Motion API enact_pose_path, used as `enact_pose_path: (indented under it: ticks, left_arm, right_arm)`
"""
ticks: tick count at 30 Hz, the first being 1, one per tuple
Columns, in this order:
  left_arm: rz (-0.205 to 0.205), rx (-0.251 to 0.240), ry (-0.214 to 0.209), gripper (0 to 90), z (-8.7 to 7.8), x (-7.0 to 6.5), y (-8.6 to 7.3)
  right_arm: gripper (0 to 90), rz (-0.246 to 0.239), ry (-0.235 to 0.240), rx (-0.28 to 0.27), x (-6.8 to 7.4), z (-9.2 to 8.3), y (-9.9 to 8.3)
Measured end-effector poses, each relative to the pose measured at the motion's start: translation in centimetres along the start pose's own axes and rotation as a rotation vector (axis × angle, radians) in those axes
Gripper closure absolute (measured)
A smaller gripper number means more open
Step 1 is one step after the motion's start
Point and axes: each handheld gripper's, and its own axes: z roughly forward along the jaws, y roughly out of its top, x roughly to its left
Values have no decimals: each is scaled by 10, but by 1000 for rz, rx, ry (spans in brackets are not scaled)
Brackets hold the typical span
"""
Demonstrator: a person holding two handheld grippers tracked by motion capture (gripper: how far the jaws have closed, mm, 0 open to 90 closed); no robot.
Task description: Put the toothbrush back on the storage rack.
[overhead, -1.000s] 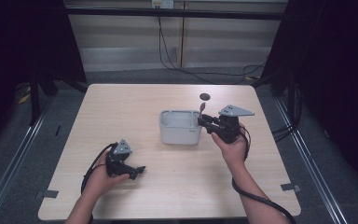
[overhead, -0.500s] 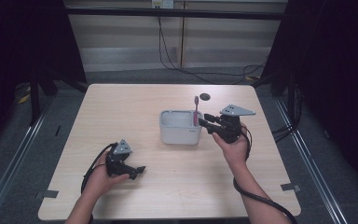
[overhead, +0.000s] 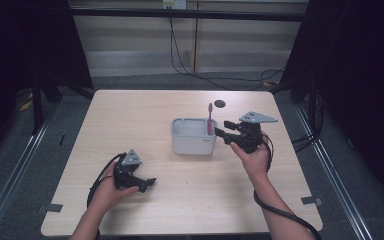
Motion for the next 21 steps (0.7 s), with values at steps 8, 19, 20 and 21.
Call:
enact_pose_path:
  ticks: [8, 19, 20, 21]
  left_arm:
    - [0, 0, 0, 57, 0, 0, 0]
    - [-1, 0, 0, 57, 0, 0, 0]
    - [-1, 0, 0, 57, 0, 0, 0]
    - [0, 0, 0, 57, 0, 0, 0]
  right_arm:
    - [412, 0, 2, -7, -2, -1, 0]
    - [323, 2, 1, 5, -5, -5, 0]
    - [316, -1, 0, 7, -6, -6, -1]
    - [313, -2, 1, 7, -6, -6, -1]
